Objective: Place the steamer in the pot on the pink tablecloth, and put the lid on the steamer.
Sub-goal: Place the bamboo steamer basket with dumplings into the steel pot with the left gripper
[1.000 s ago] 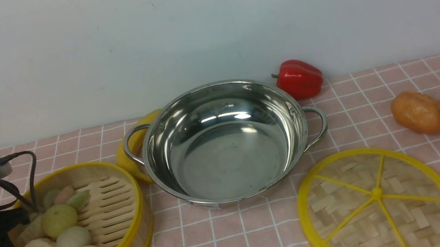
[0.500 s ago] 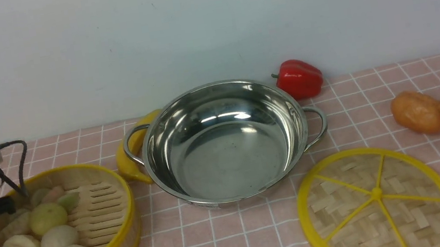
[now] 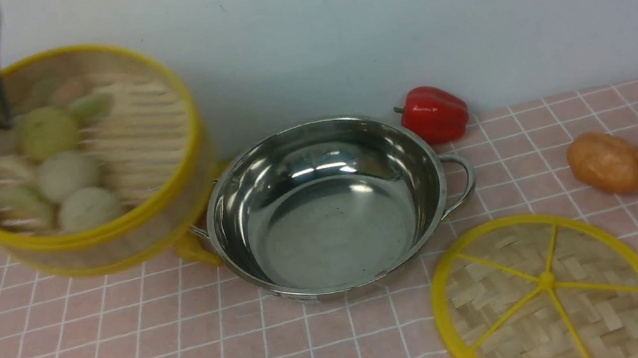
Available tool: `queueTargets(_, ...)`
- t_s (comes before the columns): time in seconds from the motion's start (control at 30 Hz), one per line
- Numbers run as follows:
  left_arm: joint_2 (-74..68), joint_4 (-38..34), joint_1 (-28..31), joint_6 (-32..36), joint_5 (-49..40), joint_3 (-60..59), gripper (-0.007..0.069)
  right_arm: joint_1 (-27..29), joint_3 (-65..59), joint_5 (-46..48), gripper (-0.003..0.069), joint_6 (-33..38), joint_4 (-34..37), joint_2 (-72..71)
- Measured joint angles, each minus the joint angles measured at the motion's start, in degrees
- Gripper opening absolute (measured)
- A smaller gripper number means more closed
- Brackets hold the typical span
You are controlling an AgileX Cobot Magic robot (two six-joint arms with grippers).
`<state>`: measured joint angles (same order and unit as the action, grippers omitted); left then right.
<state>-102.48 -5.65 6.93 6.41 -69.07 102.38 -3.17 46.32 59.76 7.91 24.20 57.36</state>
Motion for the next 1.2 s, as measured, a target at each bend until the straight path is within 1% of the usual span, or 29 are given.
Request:
queueTargets(0.07, -1.89, -0.85, -6.3, -0.45, 0.6, 0.75, 0.004, 0.0, 0.0, 0.32, 0.024, 0.0, 0.34, 0.0)
queueTargets(0.1, -2.36, -1.0, -6.9, -0.46, 0.72, 0.87, 0.004, 0.0, 0.0, 0.39, 0.024, 0.0, 0.33, 0.0)
queueTargets(0.13, -4.47, -1.02, -11.84, -1.41, 2.06, 1.32, 0.004, 0.0, 0.0, 0.74, 0.024, 0.0, 0.45, 0.0)
queueTargets(0.2, -7.5, -0.31, -15.63, -2.76, 3.71, 2.11, 0.004, 0.0, 0.0, 1.11, 0.024, 0.0, 0.52, 0.0)
queueTargets(0.33, -13.1, 2.76, -20.22, -5.43, 6.65, 4.12, 0.004, 0.0, 0.0, 2.23, 0.024, 0.0, 0.58, 0.0)
queueTargets(0.47, -17.4, 3.88, -20.94, -7.34, 9.33, 5.6, 0.004, 0.0, 0.0, 3.39, 0.024, 0.0, 0.81, 0.0)
queueTargets(0.67, -21.38, 3.82, -20.94, -7.95, 13.57, 6.22, 0.004, 0.0, 0.0, 3.98, 0.024, 0.0, 0.98, 0.0)
queueTargets(1.2, -27.32, 4.55, -20.89, -8.63, 15.67, 6.52, 0.0041, 0.0, 0.06, 4.45, 0.024, 0.0, 1.67, 0.0)
